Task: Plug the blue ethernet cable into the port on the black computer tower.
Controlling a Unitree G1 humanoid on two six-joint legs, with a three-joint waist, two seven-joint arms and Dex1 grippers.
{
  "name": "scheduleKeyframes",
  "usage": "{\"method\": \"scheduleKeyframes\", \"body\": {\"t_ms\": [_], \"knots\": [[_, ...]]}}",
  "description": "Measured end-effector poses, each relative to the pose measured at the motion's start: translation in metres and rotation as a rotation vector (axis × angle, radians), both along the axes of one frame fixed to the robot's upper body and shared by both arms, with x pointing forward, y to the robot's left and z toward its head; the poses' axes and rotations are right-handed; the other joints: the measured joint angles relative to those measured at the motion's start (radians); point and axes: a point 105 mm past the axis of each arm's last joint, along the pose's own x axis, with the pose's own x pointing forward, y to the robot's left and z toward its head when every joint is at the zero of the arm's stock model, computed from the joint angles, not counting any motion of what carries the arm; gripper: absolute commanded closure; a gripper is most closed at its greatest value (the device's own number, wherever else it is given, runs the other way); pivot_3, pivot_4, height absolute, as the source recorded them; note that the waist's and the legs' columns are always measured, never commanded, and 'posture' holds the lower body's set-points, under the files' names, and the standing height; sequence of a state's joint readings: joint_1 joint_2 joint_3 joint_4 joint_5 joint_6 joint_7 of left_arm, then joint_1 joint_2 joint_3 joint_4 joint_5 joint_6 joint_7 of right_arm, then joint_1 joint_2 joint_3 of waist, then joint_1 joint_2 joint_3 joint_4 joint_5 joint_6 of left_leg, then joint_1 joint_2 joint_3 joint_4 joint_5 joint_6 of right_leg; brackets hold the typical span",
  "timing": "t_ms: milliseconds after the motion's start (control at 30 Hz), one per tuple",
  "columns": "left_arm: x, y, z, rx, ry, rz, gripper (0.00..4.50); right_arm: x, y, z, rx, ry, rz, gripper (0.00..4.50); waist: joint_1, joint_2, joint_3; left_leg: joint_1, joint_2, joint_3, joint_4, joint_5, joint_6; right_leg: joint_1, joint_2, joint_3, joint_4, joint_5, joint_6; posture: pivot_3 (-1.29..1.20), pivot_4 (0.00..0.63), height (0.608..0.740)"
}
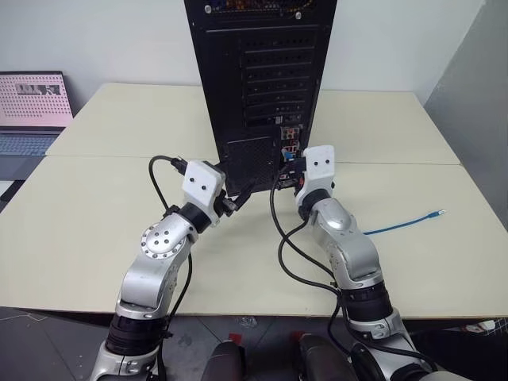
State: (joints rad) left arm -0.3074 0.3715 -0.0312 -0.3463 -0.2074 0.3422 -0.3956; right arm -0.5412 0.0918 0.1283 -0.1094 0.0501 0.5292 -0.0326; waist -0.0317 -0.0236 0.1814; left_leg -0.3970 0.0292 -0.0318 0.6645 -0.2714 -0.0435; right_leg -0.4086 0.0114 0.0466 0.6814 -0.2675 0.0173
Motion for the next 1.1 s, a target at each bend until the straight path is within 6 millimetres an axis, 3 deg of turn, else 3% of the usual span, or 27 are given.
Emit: {"method": "scheduleKeyframes", "body": {"t_ms": [1100], "knots": [[0.003, 0.011, 0.006, 0.022, -0.029, 0.040, 1.17, 0.000, 0.014, 0.002, -0.015, 0.031, 0.022, 4.50, -0.011, 0.000, 0.000, 0.000, 0.000, 0.001, -0.001, 0.000, 0.000, -0.001, 0.002, 0.001, 0.000, 0.000, 0.000, 0.00, 0.150, 0.740]]}}
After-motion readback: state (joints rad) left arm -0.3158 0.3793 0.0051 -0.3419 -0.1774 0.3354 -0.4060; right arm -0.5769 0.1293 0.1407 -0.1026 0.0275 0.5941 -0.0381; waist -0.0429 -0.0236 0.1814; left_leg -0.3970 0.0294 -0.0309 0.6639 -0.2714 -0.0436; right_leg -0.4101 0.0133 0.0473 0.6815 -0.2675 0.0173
